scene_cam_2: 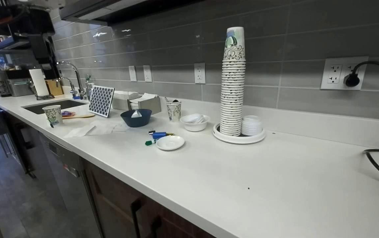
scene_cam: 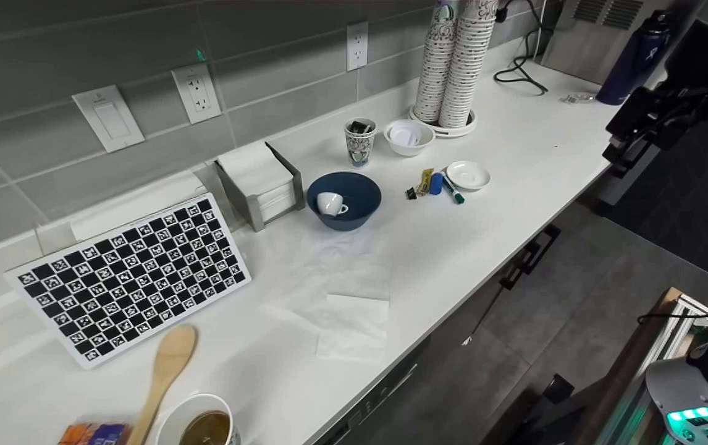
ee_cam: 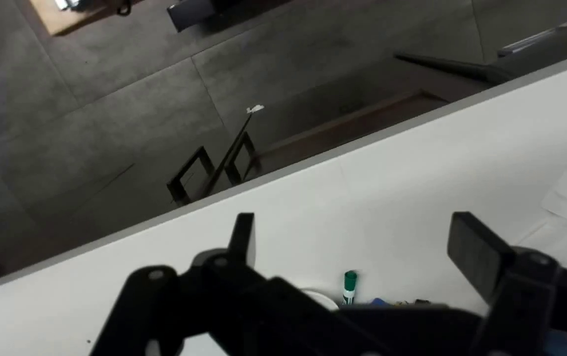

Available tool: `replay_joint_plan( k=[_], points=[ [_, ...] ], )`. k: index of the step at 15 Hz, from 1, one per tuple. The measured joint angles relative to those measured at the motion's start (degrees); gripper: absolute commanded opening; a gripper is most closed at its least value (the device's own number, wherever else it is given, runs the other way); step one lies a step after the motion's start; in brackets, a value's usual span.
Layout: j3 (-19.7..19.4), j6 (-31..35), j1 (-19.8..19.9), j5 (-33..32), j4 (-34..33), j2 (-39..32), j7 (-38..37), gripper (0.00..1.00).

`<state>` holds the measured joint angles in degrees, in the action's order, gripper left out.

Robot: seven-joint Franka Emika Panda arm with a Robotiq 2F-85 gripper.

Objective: Put the blue cylinder and the yellow thing onto the bowl

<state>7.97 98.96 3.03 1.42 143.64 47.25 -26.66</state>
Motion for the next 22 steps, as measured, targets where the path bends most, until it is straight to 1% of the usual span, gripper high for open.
replay_joint_plan(
  k=[2,4,6,7,9,10,15,17,20,22],
  points=[
    [3.5,3.1,0.4,2.7,-0.1,-3.8,-7.6,1.0],
    [6.7,8.5,1.3,3.4,-0.7,-9.6,-15.3,1.0],
    [9.1,13.0,3.4,3.3,-2.5,-16.4,-21.7,1.0],
    [9.4,13.6,4.4,2.8,-4.2,-19.8,-24.6,1.0],
    [9.0,13.6,5.0,2.2,-7.6,-25.1,-27.5,1.0],
    [8.9,13.6,5.1,2.1,-8.7,-26.6,-27.9,1.0],
    [8.8,13.5,5.1,2.1,-9.6,-27.2,-28.5,1.0],
    [7.8,13.9,4.0,1.9,-9.5,-27.6,-29.0,1.0],
    [6.9,18.1,3.4,0.2,-10.1,-30.5,-32.5,1.0],
    [6.9,21.5,3.3,-3.2,-12.1,-35.5,-35.8,1.0]
  ],
)
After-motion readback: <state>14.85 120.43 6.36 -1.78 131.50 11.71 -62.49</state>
